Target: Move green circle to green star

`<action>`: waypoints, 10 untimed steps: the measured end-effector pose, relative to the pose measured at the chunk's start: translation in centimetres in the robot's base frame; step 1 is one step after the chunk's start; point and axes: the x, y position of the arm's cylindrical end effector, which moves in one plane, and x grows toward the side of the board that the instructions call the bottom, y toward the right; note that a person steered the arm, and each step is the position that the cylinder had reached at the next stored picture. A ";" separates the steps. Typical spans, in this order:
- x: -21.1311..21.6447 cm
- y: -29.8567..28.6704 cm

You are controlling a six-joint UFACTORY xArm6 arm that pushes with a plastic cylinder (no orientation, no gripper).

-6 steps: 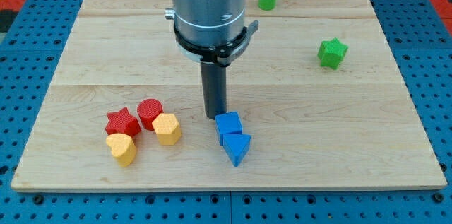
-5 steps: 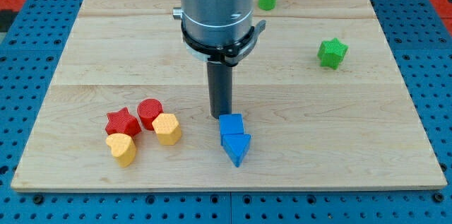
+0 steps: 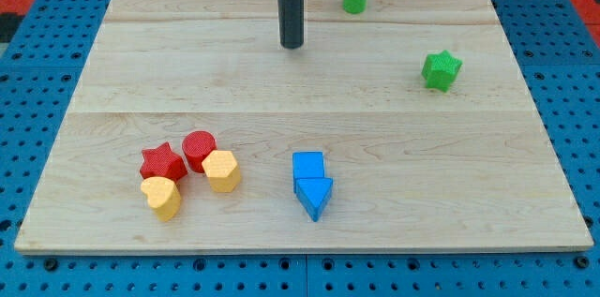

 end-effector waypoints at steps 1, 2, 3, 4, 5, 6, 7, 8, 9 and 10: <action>-4.7 0.7; -7.7 2.3; -10.4 7.3; -9.7 9.4; -6.4 12.4; -3.6 15.3; -0.6 16.6; 1.8 17.9; 1.8 18.5; 1.8 18.5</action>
